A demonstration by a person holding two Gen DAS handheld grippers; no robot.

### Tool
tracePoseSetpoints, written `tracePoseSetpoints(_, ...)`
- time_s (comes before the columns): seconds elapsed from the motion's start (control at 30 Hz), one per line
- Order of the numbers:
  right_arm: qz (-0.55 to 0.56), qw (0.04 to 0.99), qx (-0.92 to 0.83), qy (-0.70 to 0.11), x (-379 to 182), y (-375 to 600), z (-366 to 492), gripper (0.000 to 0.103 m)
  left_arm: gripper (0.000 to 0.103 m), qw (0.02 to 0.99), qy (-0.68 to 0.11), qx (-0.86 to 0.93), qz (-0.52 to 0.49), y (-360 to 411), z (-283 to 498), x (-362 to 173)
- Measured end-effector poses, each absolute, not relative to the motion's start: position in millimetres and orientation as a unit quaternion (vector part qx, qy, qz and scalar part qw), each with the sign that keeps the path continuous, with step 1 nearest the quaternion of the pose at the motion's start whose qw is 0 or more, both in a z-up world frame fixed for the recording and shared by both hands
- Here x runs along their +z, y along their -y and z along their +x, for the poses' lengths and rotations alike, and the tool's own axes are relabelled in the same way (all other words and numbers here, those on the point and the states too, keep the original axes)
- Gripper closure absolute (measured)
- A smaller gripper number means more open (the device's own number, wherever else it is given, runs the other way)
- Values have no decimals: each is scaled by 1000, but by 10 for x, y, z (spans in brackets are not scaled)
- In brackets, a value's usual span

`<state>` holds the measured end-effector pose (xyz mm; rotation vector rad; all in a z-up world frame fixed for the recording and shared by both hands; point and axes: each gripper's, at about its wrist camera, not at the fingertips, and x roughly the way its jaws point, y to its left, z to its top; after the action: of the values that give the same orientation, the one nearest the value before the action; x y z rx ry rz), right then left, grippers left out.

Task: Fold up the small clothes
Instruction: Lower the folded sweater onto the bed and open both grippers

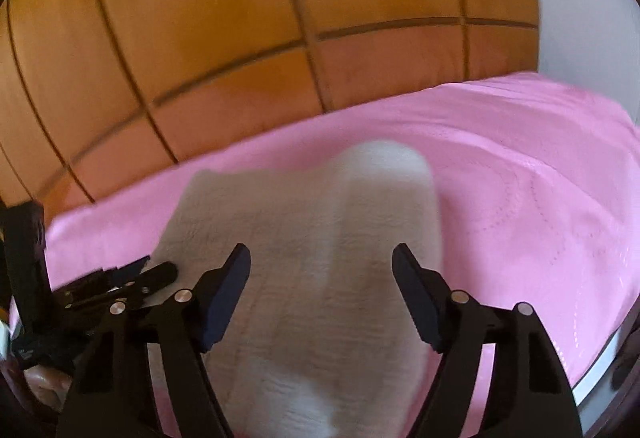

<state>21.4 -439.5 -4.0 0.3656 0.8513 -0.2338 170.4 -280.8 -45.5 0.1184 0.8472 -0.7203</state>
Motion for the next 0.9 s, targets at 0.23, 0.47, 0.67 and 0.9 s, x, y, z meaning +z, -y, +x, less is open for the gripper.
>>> tracePoseSetpoints(0.23,100,892,-174,-404,-522,3994,313,27,50,858,-400,-318,50,2664,1727,-613)
tracePoseSetpoints(0.47,96,892,-187,-401,-461,3914,252,21,31,871,-398,-285,27,2515,1617,-426)
tracePoseSetpoints(0.67,114,892,-170,-403,-319,3825,113,4,31,892,-361,-271,31,2386,1306,-186)
tracePoseSetpoints(0.9,121,885,-185,-411,-266,3718,-72,3,27,905,-347,-247,12,2165,1102,-39)
